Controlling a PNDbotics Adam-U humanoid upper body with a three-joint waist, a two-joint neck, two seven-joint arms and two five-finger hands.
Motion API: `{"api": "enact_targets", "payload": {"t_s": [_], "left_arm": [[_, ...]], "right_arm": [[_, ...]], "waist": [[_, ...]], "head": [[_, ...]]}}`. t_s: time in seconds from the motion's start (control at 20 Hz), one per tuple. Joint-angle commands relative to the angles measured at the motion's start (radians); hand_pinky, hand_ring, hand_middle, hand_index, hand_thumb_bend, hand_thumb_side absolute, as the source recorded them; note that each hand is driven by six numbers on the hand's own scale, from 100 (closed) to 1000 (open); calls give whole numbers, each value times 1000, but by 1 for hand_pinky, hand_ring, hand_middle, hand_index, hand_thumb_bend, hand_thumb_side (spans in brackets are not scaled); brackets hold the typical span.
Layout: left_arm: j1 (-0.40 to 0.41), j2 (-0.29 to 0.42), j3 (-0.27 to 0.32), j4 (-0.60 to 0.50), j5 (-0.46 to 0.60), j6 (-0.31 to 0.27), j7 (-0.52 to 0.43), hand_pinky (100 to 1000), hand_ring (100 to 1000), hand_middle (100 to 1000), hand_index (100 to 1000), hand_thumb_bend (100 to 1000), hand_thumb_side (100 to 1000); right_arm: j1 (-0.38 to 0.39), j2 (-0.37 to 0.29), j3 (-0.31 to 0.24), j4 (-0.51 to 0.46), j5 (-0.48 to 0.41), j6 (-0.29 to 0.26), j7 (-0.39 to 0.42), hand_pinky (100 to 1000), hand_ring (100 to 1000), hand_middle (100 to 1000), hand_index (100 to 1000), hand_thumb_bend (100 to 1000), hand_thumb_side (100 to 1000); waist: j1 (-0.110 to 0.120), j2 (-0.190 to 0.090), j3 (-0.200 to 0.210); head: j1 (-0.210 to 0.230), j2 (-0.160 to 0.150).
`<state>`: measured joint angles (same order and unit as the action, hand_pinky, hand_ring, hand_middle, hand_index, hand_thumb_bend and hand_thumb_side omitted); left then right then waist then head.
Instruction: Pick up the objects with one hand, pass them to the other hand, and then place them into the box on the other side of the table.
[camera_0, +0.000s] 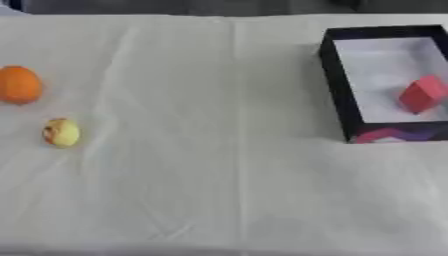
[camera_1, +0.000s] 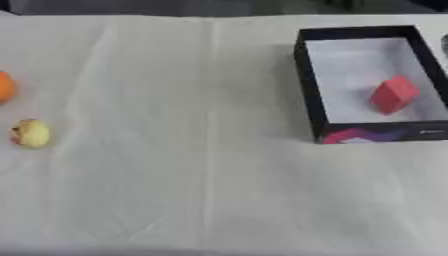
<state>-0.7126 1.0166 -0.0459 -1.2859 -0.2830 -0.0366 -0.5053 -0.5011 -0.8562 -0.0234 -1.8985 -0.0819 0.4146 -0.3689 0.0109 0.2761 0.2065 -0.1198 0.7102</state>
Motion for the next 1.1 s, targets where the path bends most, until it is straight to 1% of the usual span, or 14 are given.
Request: {"api": "enact_targets", "payload": {"t_s": [0.05,0.1,0.25,0.4,0.45,0.55,0.6,0.65,0.75,0.85,0.9,0.95,1.1], "left_arm": [[-40,54,-15,36,-12,-62,-125,887,797,765,900,748,397],[-49,51,-22,41,-11,-84,-157,886,796,761,887,751,375],[-76,34,-54,45,15,-139,-241,882,794,756,883,755,359],[-110,9,-92,41,17,-166,-283,881,794,754,877,763,345],[-122,0,-105,40,14,-171,-290,881,794,753,877,765,341],[-149,-23,-138,37,-7,-176,-291,887,802,759,887,791,316],[-162,-36,-157,39,-21,-177,-288,888,804,761,885,802,312],[-173,-47,-177,44,-37,-177,-285,890,809,766,884,815,307],[-192,-69,-215,57,-84,-179,-278,895,818,774,891,830,316],[-208,-94,-251,82,-129,-181,-282,900,826,781,894,837,326],[-215,-107,-265,97,-149,-184,-288,899,827,782,892,842,315],[-222,-119,-277,111,-170,-187,-290,898,829,785,887,853,297],[-241,-166,-303,159,-229,-197,-281,893,825,783,874,841,301]], "right_arm": [[-13,-17,-7,-23,9,9,3,878,819,780,939,222,253],[-12,-16,-6,-22,10,12,3,877,817,778,938,223,254],[-12,-14,-6,-20,10,19,1,876,815,776,936,223,256],[-14,-11,-2,-20,7,23,0,876,813,774,934,224,255],[-14,-9,-1,-21,6,24,-1,875,811,772,933,217,257],[-13,-1,-4,-19,-4,29,-16,876,809,770,930,151,280],[-13,4,-8,-17,-16,30,-33,878,810,773,932,100,329],[-13,8,-13,-15,-32,29,-55,879,810,772,934,100,312],[-12,14,-21,-10,-63,23,-100,880,811,773,939,100,331],[-10,20,-33,-5,-96,11,-146,879,807,769,936,100,310],[-8,22,-36,-3,-110,6,-164,878,804,766,935,100,310],[-5,23,-39,0,-122,2,-179,877,802,764,933,100,315],[3,30,-39,7,-145,-4,-209,876,800,762,932,100,311]], "waist": [[0,-16,2],[-1,-15,2],[-2,-14,2],[-3,-16,1],[-3,-16,1],[-2,-17,1],[-2,-18,0],[-2,-19,0],[-2,-20,-1],[-2,-20,-4],[-2,-20,-6],[-2,-21,-6],[-3,-21,-7]], "head": [[14,-9],[15,-10],[17,-7],[15,-4],[14,-3],[11,2],[11,6],[11,9],[12,12],[15,17],[16,20],[17,22],[21,24]]}}
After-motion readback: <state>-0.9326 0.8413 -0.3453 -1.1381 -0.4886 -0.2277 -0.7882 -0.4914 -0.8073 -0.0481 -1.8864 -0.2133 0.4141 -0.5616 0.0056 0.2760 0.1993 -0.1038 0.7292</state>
